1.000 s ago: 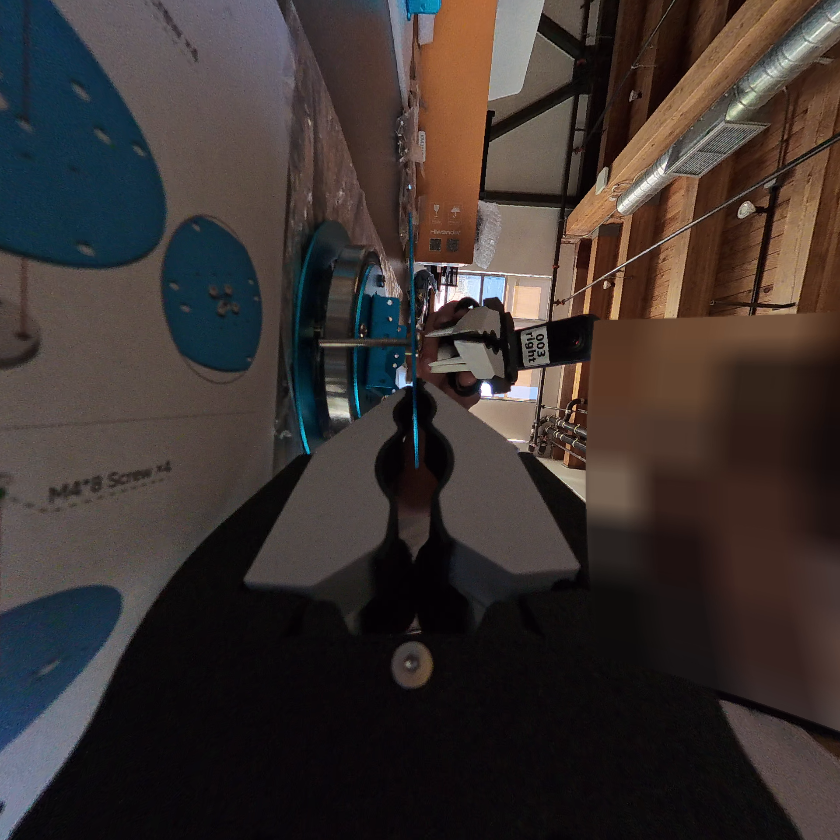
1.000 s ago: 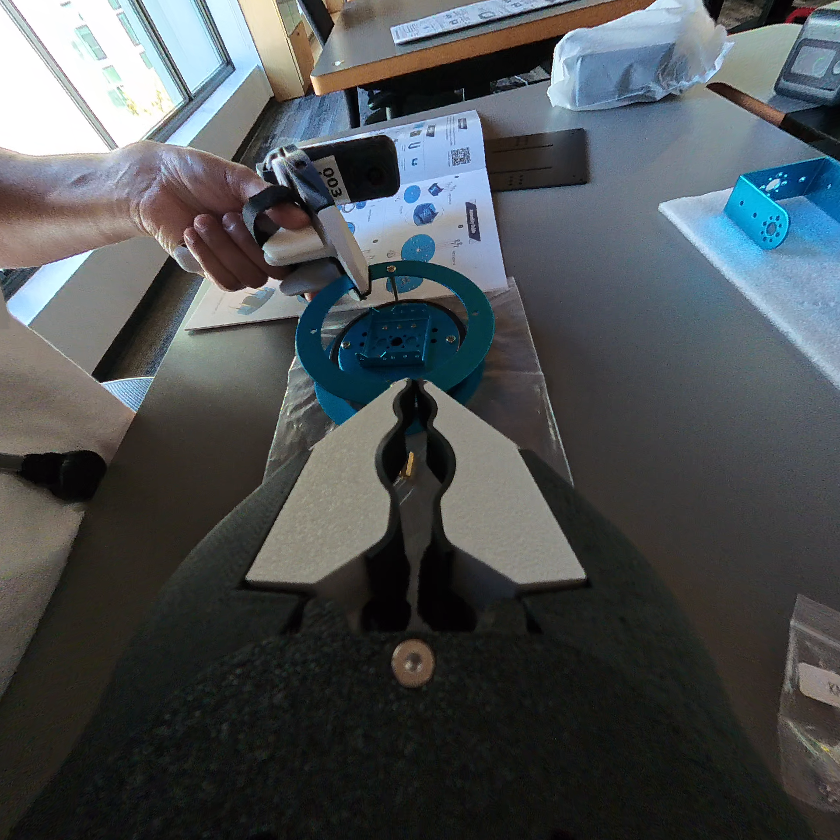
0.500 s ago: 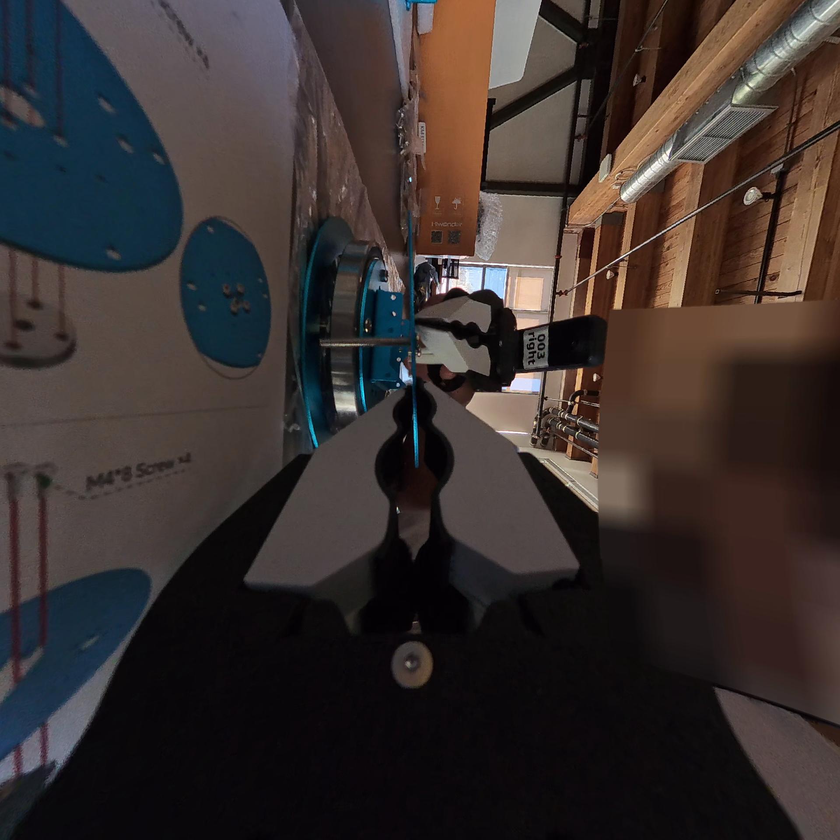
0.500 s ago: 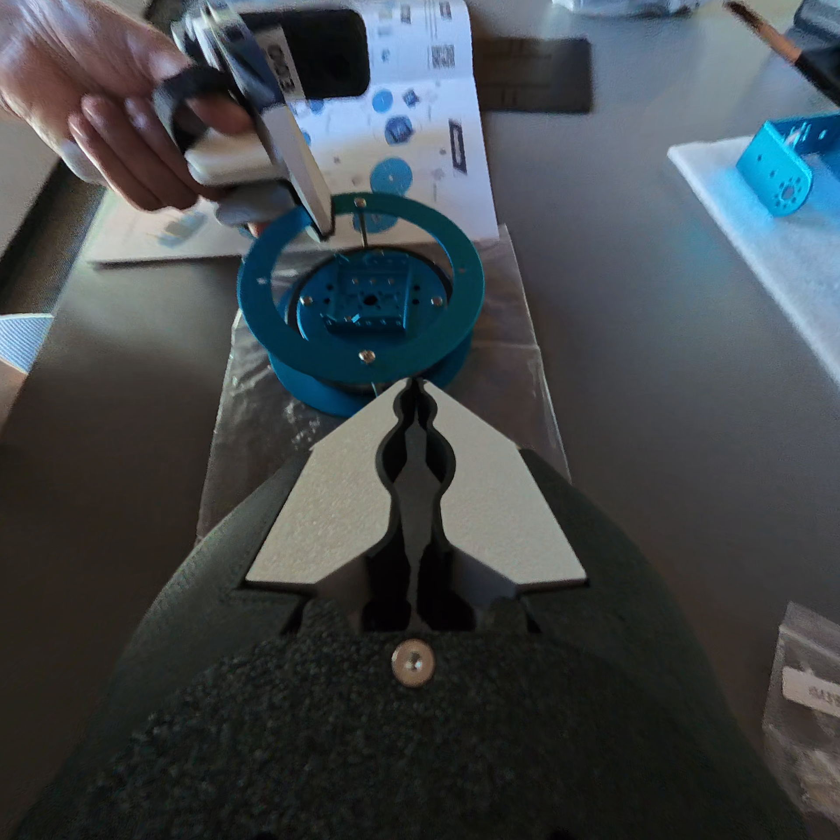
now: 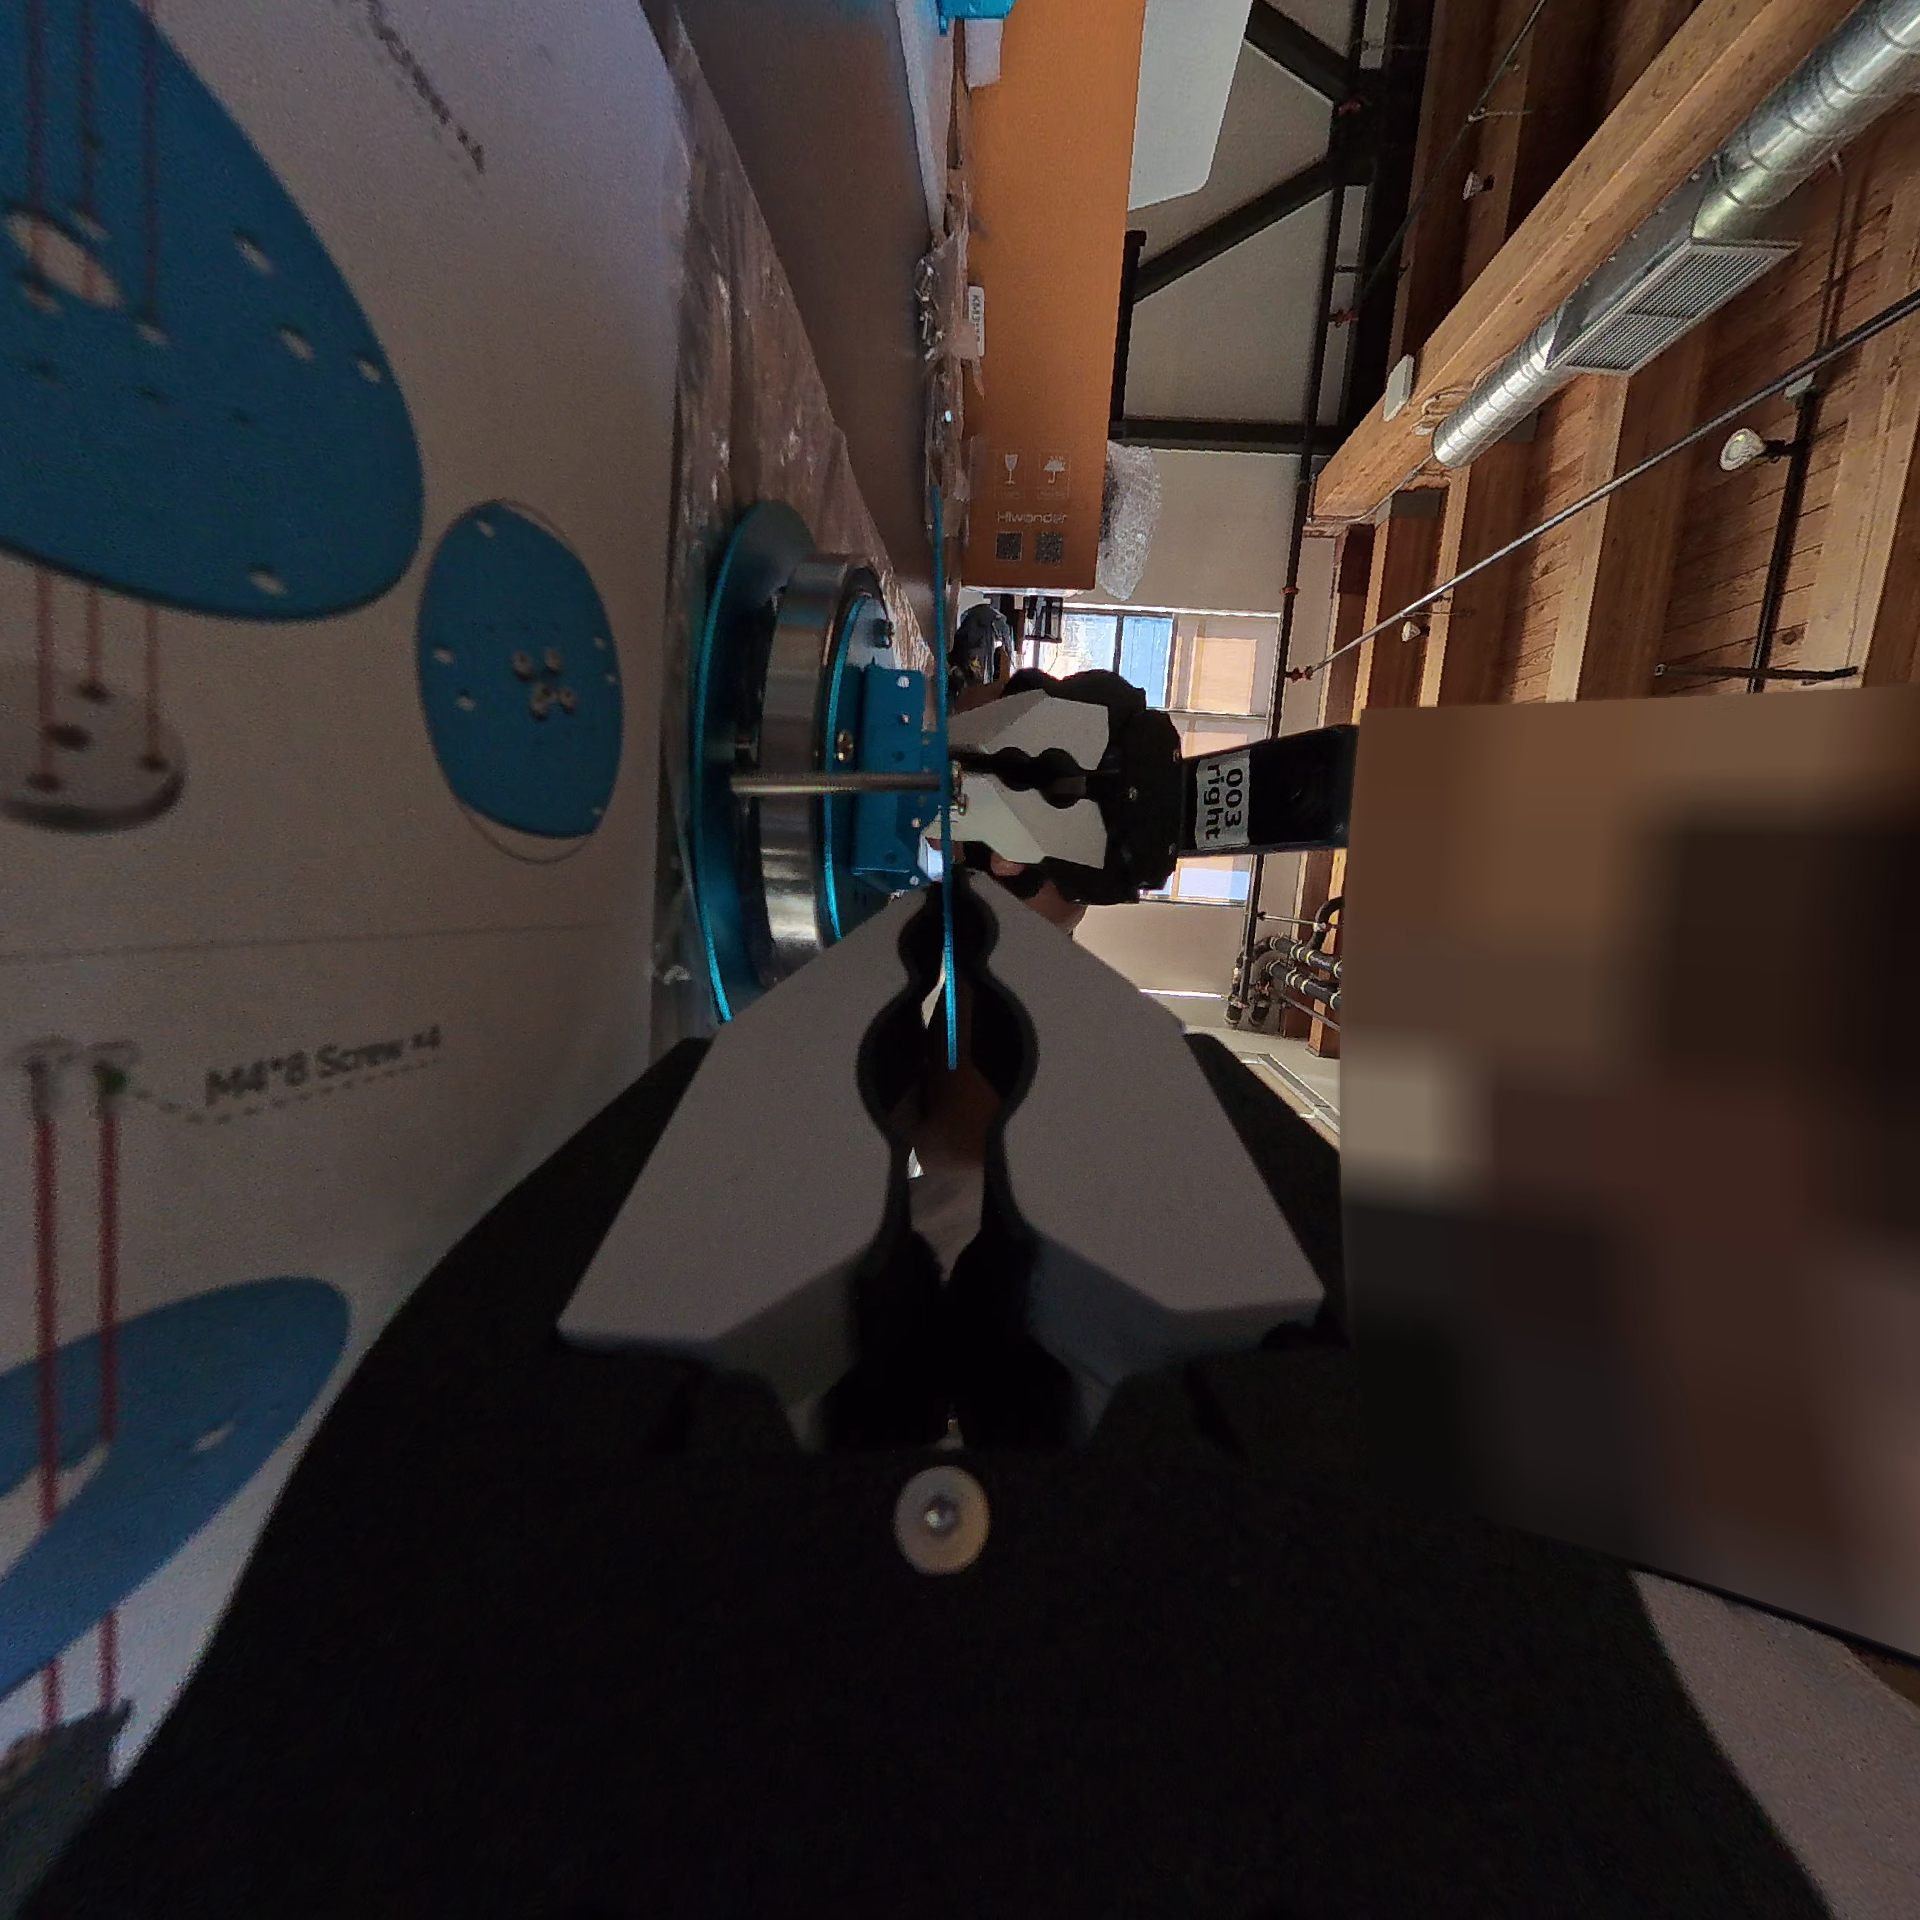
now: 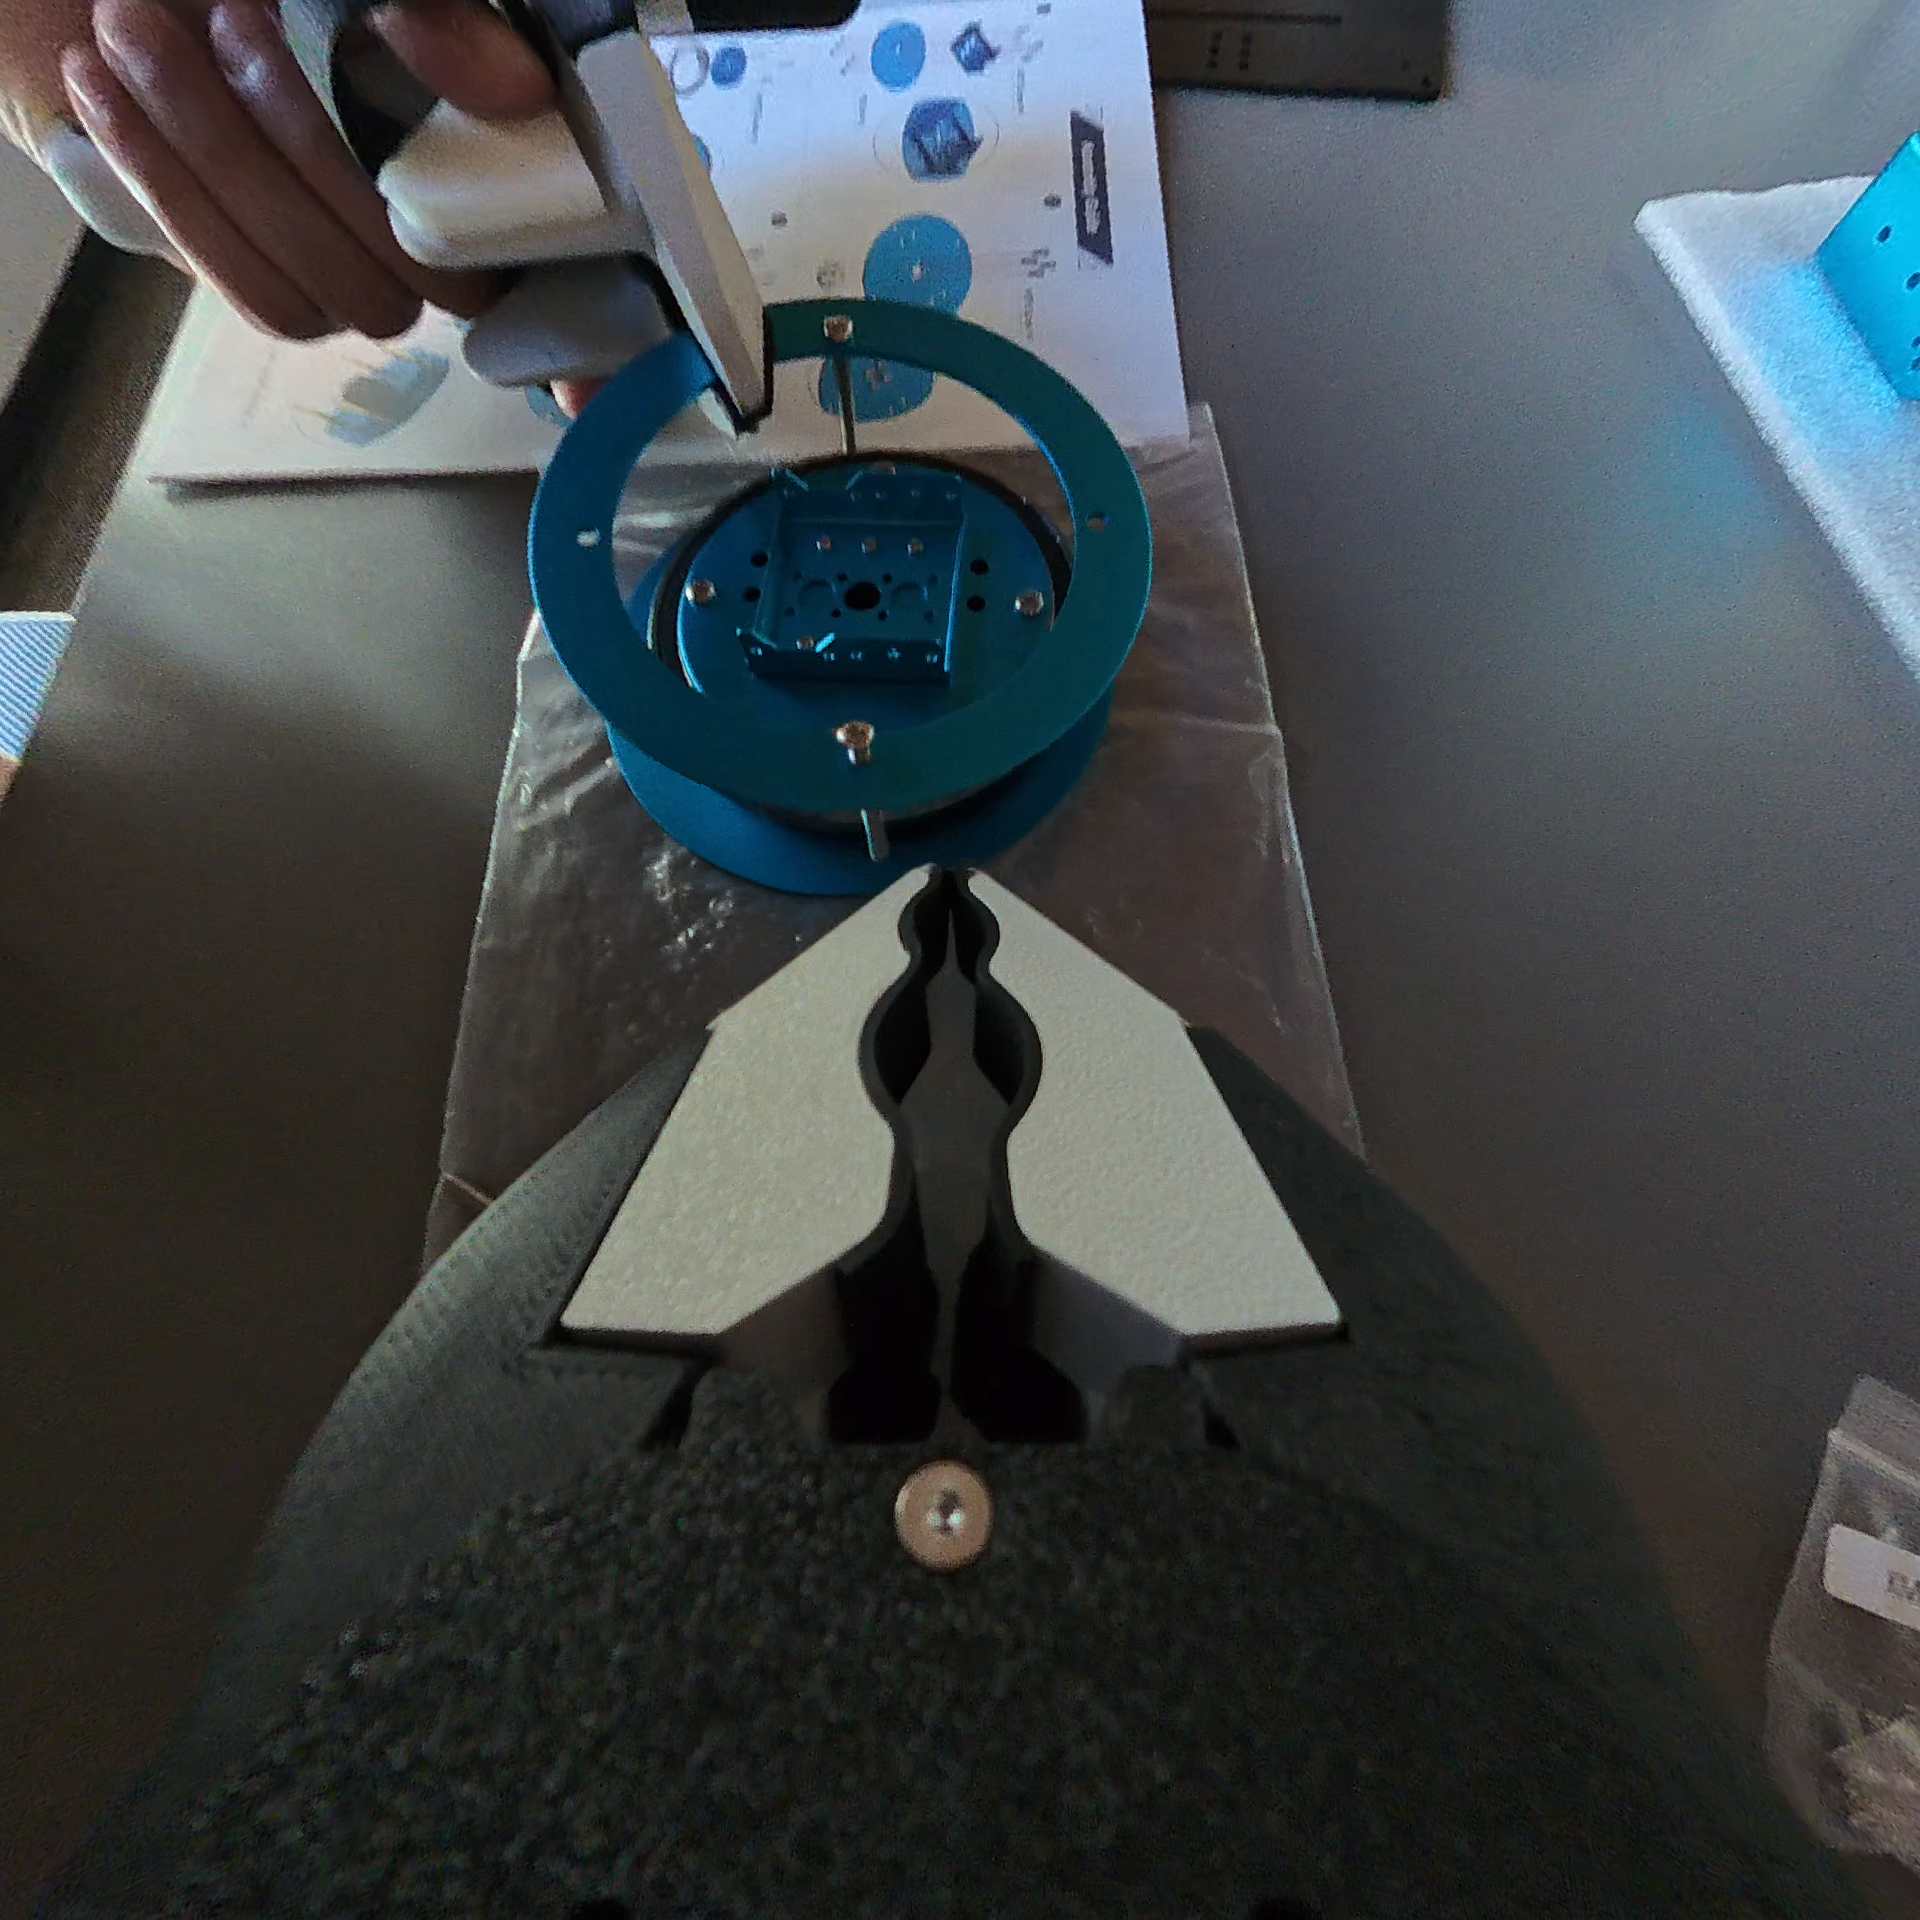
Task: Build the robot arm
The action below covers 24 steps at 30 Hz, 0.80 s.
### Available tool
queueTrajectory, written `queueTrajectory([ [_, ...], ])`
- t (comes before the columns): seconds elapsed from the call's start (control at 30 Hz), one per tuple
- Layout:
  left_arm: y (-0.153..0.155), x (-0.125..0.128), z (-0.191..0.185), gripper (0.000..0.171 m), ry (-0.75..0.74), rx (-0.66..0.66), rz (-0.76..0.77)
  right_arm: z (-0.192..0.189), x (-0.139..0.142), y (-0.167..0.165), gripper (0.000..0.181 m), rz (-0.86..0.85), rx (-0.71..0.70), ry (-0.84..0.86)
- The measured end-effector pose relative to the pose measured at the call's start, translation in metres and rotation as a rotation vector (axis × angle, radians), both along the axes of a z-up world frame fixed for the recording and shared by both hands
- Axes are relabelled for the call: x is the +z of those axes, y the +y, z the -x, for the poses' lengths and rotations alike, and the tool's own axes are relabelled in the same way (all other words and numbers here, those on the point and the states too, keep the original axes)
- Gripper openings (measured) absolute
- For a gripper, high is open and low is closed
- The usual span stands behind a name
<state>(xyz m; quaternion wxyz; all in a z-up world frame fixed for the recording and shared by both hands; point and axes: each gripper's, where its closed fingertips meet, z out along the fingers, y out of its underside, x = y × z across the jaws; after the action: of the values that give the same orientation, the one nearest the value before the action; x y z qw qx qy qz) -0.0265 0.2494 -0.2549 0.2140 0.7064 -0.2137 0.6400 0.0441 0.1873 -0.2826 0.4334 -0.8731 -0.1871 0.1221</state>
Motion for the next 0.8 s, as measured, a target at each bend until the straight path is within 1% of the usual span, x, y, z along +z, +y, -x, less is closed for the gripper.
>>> queueTrajectory([
  [0.07, 0.001, 0.0, 0.001, 0.0, 0.001, 0.003, -0.001, 0.003, 0.005, 0.002, 0.0, -0.012, -0.006, 0.047],
  [0.13, 0.002, 0.0, 0.001, 0.0, 0.001, 0.002, 0.005, 0.006, 0.004, 0.004, 0.0, 0.019, -0.015, 0.085],
  [0.23, 0.002, 0.0, 0.0, 0.0, 0.001, -0.003, 0.0, 0.004, -0.008, 0.006, 0.0, 0.081, -0.029, 0.048],
  [0.37, 0.001, 0.0, 0.0, 0.0, 0.002, -0.004, -0.001, 0.018, -0.015, 0.003, 0.0, 0.143, 0.033, 0.04],
  [0.53, 0.0, 0.0, -0.001, 0.0, -0.001, -0.004, 0.002, 0.02, -0.015, 0.005, 0.0, 0.138, 0.033, 0.046],
  [0.63, 0.0, 0.001, 0.0, 0.0, -0.006, 0.0, 0.004, 0.016, -0.014, 0.003, 0.0, 0.135, 0.033, 0.025],
  [0.8, 0.001, 0.001, 0.0, 0.0, -0.007, 0.006, 0.008, 0.023, -0.008, -0.006, 0.0, 0.152, 0.088, 0.087],
])
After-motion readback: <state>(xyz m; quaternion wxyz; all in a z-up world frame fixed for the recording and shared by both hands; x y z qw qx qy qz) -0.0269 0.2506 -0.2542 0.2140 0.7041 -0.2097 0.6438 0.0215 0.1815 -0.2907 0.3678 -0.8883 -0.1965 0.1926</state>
